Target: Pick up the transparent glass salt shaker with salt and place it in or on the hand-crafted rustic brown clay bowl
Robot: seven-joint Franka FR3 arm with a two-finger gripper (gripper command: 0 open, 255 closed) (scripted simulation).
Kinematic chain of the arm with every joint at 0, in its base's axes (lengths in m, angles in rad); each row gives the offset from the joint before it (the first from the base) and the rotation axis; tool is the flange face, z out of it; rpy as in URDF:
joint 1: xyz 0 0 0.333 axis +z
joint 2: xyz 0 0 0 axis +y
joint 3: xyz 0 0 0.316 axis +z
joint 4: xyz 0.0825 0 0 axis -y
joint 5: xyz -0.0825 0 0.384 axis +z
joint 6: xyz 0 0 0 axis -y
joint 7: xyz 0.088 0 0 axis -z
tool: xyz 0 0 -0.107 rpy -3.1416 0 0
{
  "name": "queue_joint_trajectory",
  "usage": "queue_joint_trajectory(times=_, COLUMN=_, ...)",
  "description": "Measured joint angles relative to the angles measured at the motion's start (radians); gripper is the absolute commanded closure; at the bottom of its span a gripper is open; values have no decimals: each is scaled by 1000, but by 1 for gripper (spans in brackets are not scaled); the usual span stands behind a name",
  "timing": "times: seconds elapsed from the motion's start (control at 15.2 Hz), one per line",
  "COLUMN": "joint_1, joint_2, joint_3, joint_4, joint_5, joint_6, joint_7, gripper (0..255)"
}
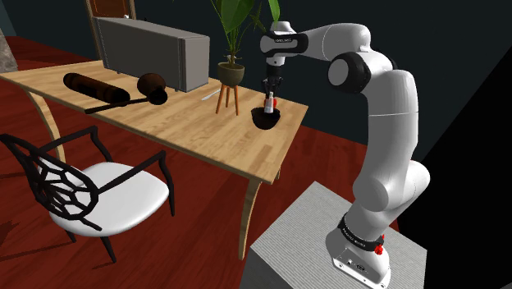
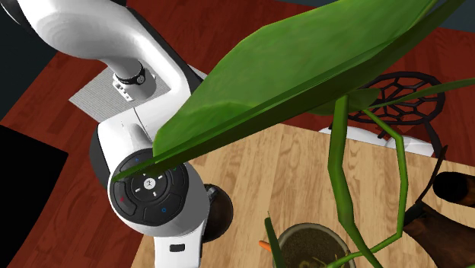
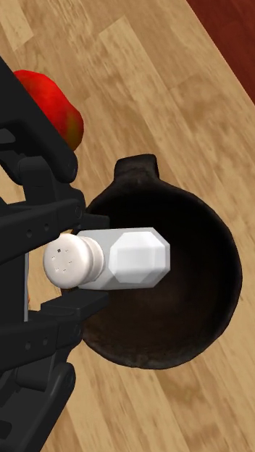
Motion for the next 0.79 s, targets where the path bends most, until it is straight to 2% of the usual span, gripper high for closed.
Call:
queue_joint_trajectory(times=0.4, joint_1=0, joint_2=0, joint_3=0, joint_4=0, joint_5=0, joint_6=0, joint_7=0, gripper=0)
queue_joint_trajectory(times=0.79, joint_1=3, joint_2=17, joint_3=1, joint_4=147, joint_5=1, joint_6=-129, joint_7=-2, gripper=0)
